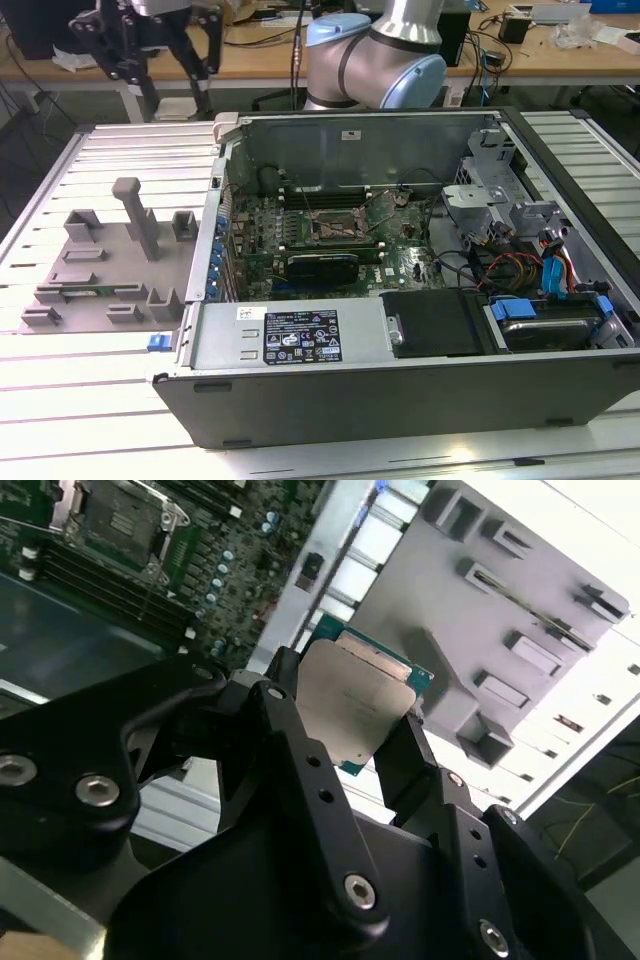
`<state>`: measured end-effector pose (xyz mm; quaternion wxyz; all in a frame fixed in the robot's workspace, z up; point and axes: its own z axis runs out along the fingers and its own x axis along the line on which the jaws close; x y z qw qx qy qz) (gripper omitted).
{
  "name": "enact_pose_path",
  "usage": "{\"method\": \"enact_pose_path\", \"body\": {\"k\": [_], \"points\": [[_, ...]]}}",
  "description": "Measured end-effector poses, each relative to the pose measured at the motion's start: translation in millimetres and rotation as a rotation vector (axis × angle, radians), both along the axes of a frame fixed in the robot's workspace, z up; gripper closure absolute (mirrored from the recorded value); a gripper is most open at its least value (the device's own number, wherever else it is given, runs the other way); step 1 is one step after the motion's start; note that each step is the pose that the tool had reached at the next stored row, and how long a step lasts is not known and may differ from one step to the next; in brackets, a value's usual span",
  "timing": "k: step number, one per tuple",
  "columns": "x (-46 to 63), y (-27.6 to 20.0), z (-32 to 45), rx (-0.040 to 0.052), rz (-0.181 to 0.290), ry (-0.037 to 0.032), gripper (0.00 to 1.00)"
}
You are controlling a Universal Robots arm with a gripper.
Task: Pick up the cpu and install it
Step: 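Pick up the cpu and move it towards the insertion slot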
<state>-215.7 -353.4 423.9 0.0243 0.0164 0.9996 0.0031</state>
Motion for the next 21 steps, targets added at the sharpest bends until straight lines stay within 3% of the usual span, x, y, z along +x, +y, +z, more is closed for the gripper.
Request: {"method": "enact_pose_path", "body": {"k": [9,16,21], "points": [[61.3,-1.4,-5.0,-0.0001,0.000,0.0046,0.45],[94.8,-2.2,-7.9,-0.0001,0.000,0.0070,0.45],[120.9,-2.5,-14.5,-0.0001,0.000,0.0084,0.45]]}}
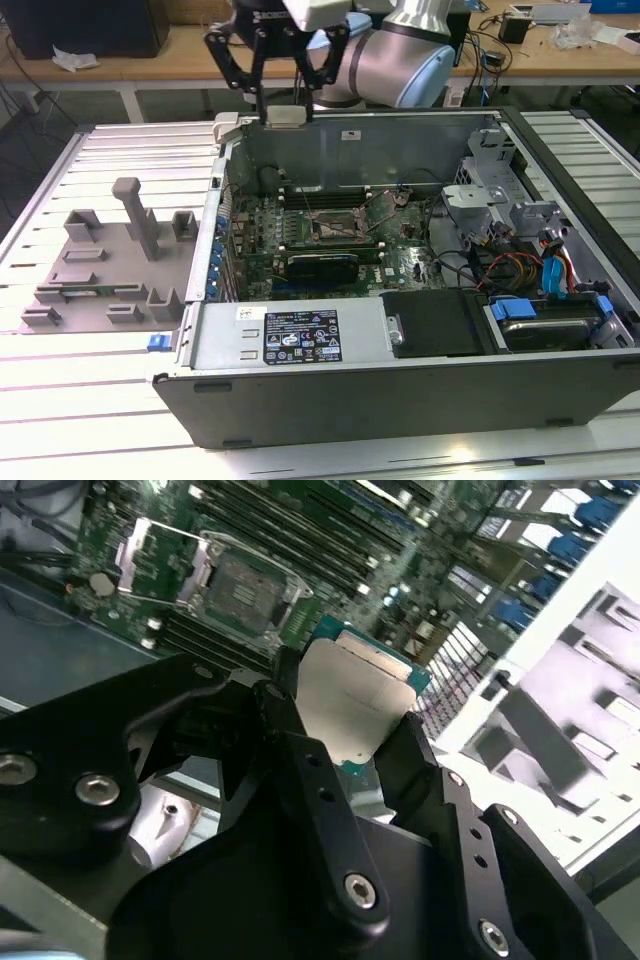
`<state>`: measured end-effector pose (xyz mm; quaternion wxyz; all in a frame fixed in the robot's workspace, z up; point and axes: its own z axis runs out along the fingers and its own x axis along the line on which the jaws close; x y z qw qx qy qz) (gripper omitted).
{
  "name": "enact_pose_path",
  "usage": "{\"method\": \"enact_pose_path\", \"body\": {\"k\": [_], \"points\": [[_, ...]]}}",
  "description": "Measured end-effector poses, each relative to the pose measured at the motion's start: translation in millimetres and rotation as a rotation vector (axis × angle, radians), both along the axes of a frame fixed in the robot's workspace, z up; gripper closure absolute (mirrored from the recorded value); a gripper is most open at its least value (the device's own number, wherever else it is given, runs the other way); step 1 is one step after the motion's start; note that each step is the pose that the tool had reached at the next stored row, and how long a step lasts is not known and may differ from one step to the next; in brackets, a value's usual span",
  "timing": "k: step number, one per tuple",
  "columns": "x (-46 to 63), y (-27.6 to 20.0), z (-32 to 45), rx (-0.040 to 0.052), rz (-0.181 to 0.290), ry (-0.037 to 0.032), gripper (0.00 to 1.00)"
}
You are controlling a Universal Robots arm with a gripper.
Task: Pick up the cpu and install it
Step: 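Pick up the cpu and move it towards the insertion slot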
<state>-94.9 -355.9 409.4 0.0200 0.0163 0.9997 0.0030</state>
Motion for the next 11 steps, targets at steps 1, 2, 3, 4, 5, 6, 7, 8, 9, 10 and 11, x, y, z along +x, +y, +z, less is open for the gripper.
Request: {"method": "enact_pose_path", "body": {"k": [1,2,3,4,5,6,7,8,9,10,11], "points": [[4.1,0.0,-1.2,0.0000,0.000,0.0001,0.45],[9.3,0.0,-2.0,0.0002,0.000,0.0000,0.45],[9.6,0.0,-2.0,0.0001,0.000,-0.0001,0.45],[9.6,0.0,-2.0,0.0002,0.000,-0.0001,0.45],[9.6,0.0,-2.0,0.0000,0.000,0.0000,0.45],[9.6,0.0,-2.1,0.0000,0.000,0.0001,0.45],[10.4,0.0,-4.2,0.0001,0.000,0.0001,0.45],[13.1,0.0,-7.6,0.0001,0.000,0.0003,0.45],[15.8,0.0,-10.1,0.0000,0.000,0.0006,0.45],[18.0,0.0,-11.9,0.0000,0.000,0.0012,0.45],[20.5,0.0,-13.9,0.0000,0.000,0.0018,0.45]]}}
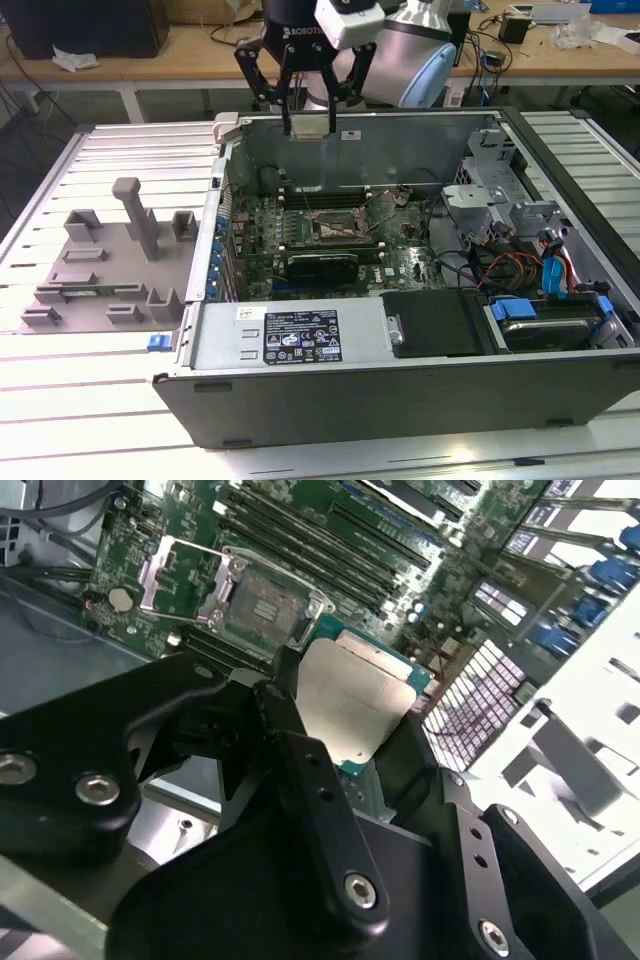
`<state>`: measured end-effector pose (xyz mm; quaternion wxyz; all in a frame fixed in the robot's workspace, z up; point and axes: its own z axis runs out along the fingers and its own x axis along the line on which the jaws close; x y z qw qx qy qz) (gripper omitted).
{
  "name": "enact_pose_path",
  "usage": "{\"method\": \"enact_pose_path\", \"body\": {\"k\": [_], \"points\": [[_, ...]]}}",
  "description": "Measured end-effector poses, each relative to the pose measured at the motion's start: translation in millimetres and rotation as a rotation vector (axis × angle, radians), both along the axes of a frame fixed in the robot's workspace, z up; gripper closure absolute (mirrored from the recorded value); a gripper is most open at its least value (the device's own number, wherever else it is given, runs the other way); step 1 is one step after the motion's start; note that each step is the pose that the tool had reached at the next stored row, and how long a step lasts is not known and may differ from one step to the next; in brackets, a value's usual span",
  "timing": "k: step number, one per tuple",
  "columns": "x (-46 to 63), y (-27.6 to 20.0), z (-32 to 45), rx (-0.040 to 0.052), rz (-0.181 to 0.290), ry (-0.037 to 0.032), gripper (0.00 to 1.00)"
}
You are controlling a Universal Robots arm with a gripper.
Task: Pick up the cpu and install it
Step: 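Pick up the cpu and move it towards the insertion slot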
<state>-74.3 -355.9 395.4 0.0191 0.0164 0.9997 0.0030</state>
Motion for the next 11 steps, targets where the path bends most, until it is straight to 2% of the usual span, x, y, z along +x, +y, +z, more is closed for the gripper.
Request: {"method": "enact_pose_path", "body": {"k": [3,7,11], "points": [[7.7,0.0,-4.9,0.0000,0.000,0.0037,0.45],[24.5,0.0,-13.2,0.0002,0.000,0.0150,0.45],[32.3,0.0,-20.5,-0.0001,0.000,0.0164,0.45]]}}
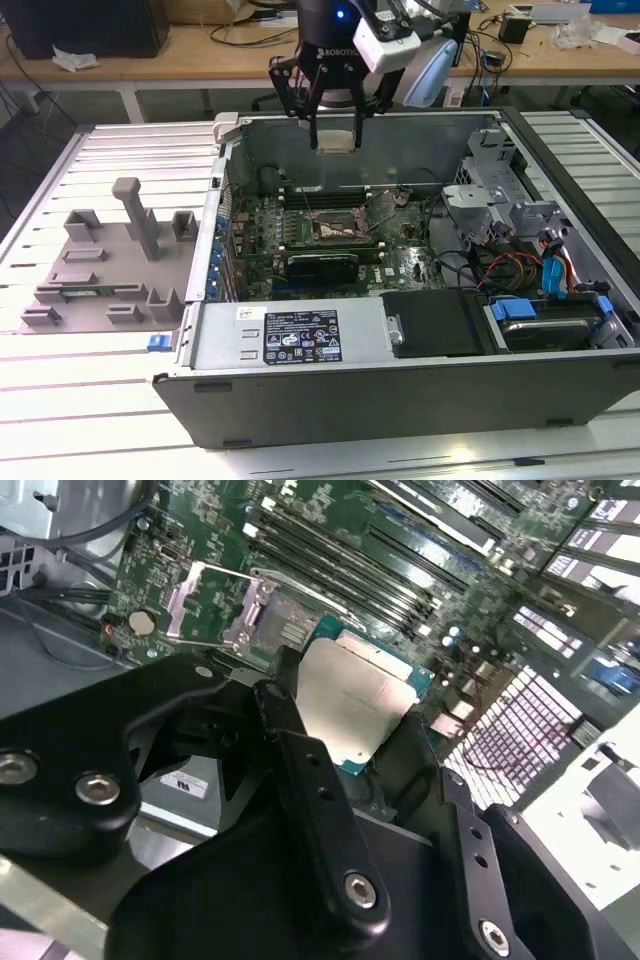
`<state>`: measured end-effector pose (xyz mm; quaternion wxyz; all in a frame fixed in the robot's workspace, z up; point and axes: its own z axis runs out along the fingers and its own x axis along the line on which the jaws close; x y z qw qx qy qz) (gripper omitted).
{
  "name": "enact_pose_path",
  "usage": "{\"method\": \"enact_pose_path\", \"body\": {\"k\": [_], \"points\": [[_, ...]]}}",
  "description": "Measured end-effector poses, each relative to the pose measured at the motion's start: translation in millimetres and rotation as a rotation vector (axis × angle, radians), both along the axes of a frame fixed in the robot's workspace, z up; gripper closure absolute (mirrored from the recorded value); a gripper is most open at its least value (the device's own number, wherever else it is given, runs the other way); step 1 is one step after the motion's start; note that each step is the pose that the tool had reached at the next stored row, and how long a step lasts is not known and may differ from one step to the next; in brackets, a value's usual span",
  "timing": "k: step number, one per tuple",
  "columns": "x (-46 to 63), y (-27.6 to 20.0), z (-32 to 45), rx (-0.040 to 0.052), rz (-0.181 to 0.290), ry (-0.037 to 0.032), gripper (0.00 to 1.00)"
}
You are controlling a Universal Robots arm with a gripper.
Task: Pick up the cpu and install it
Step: 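Pick up the cpu and move it towards the insertion slot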
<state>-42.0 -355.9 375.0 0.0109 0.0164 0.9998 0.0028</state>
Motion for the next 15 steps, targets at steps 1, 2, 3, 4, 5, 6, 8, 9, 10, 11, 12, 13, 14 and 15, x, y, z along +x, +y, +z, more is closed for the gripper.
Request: {"method": "enact_pose_path", "body": {"k": [1,2,3,4,5,6,8,9,10,11,12,13,14,15], "points": [[1.2,0.0,-2.8,0.0002,0.000,0.0000,0.45],[1.8,0.0,-4.4,0.0002,0.000,-0.0001,0.45],[2.6,0.0,-7.7,0.0002,0.000,-0.0001,0.45],[2.8,0.0,-11.0,0.0002,0.000,0.0000,0.45],[2.8,0.0,-13.0,0.0001,0.000,0.0000,0.45],[2.9,0.0,-14.9,0.0001,0.000,0.0000,0.45],[2.9,0.0,-19.3,0.0002,0.000,-0.0001,0.45],[2.9,0.0,-21.8,0.0002,0.001,-0.0001,0.45],[2.9,0.0,-23.6,0.0001,0.001,-0.0001,0.45],[2.9,0.0,-26.1,0.0000,0.002,0.0000,0.45],[3.0,0.1,-28.0,0.0000,0.004,0.0000,0.45],[3.0,0.3,-30.4,0.0002,0.005,-0.0001,0.45],[3.0,0.6,-32.2,0.0003,0.006,-0.0002,0.45],[3.0,1.3,-36.3,0.0002,0.009,0.0000,0.45]]}}
